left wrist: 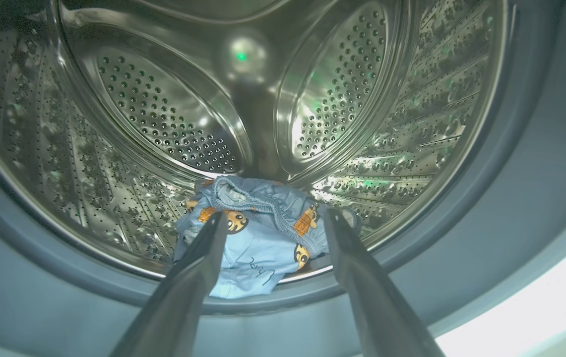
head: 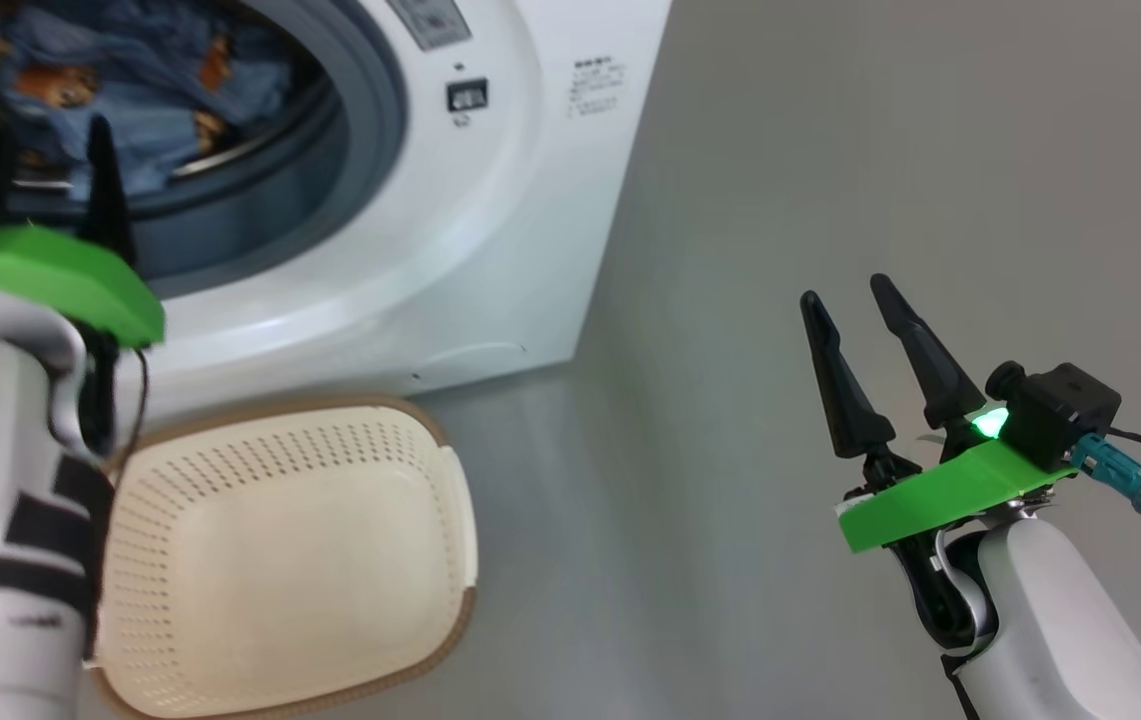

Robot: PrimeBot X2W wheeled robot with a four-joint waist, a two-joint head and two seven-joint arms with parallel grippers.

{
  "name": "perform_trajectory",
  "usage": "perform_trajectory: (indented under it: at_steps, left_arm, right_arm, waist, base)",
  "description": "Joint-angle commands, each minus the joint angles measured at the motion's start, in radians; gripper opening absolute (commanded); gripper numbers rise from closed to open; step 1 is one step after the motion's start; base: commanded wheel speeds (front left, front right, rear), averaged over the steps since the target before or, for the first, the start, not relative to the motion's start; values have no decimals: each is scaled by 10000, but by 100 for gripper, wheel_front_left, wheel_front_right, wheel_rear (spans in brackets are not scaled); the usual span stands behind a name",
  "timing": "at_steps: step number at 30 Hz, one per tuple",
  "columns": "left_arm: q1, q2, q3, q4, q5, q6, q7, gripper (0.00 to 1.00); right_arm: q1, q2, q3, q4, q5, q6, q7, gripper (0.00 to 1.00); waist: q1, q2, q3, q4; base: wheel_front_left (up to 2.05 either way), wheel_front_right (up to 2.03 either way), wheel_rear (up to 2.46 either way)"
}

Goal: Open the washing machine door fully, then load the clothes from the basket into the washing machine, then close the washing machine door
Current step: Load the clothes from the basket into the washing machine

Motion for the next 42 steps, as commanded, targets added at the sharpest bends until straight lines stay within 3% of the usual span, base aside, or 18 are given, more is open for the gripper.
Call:
perform_trajectory:
  at_steps: [1, 12, 19, 31, 42]
  left_arm:
    - [321, 357, 329, -469, -2, -23, -53, 100]
    - [2655, -80, 682, -2463, 300, -18, -53, 100]
    - [4611, -28, 1087, -4129, 320, -14, -53, 100]
    - [7013, -195, 1422, -6098, 121, 413, -53, 100]
    - [8171, -365, 1388, -7194, -58, 675, 159, 100]
  right_arm:
    - [233, -40, 162, -204, 66, 16, -48, 100]
    - [623, -374, 125, -71, 136, 16, -48, 100]
    - [1000, -596, 145, -8, 237, 16, -48, 100]
    - [1410, -784, 274, 29, 351, 16, -48, 100]
    - [1557, -894, 269, -12, 397, 16, -48, 100]
  waist:
    - [0, -1, -605, 460]
    - [0, -1, -1534, 1084]
    - [0, -1, -2229, 1310]
    - [0, -1, -2823, 1463]
    - [0, -1, -3006, 1555]
  base:
    - [0, 0, 0]
    - [0, 0, 0]
    - [0, 0, 0]
    - [0, 0, 0]
    - [0, 0, 0]
